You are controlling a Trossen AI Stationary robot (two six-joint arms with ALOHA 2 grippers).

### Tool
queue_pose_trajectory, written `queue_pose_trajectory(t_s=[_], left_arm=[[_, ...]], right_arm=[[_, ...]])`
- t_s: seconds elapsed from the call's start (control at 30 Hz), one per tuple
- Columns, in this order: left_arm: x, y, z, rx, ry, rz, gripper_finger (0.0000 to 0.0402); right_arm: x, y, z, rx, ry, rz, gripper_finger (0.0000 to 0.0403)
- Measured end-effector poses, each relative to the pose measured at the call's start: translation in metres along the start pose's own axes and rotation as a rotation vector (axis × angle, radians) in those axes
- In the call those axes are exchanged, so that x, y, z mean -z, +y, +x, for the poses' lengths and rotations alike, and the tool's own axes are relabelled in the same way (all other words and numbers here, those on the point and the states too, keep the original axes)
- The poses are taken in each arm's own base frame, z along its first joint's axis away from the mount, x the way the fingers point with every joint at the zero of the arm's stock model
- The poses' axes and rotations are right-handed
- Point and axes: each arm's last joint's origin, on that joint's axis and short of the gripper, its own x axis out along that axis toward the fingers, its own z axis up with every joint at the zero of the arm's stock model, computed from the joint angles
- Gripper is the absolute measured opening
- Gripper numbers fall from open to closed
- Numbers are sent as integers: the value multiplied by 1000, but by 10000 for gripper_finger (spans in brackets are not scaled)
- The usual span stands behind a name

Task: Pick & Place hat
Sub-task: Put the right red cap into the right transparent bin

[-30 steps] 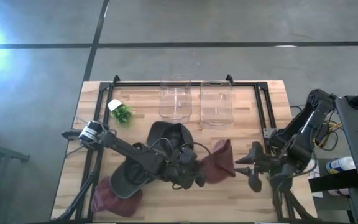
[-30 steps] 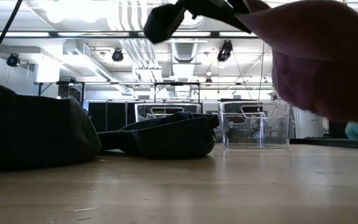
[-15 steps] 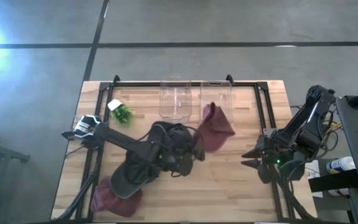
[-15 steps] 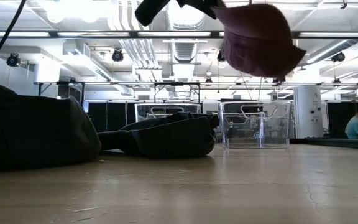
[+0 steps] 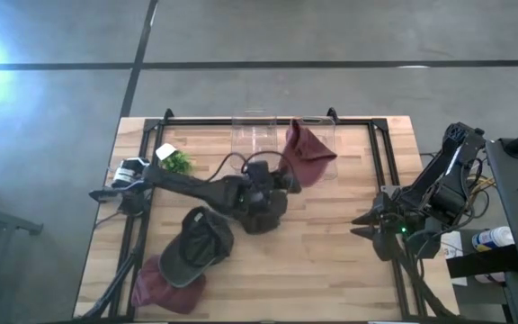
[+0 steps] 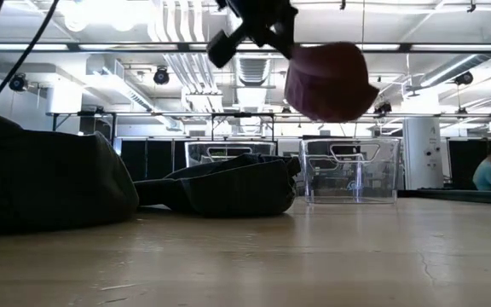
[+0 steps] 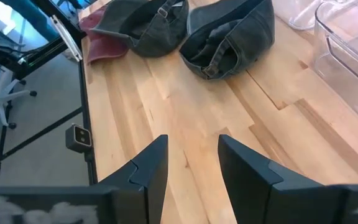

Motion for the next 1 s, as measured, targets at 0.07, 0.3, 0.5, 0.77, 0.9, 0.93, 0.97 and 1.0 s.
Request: queue_pose_trajectory(t_s=[0.07,0.3,0.5,0.77,0.9,0.93,0.97,1.0], left_arm=[[-4,2,9,-8,17,-39,4],[-5,8,32,-31,30,-138,5],[8,21,51,-93,39,-260,5],[26,31,67,-116,60,-400,6],[28,31,68,-114,68,-424,6],[29,31,69,-114,68,-429,6],[29,32,69,-116,67,-433,6],[30,32,69,-117,67,-435,6]], right_arm=[[0,-1,0,10,2,10,137],[1,-7,0,61,10,16,137],[2,-9,0,72,8,14,137],[2,-10,0,80,-1,35,137],[2,-11,0,90,-9,45,137],[2,-11,0,91,-9,44,137],[2,-11,0,91,-9,44,137],[2,-11,0,91,-9,46,137]])
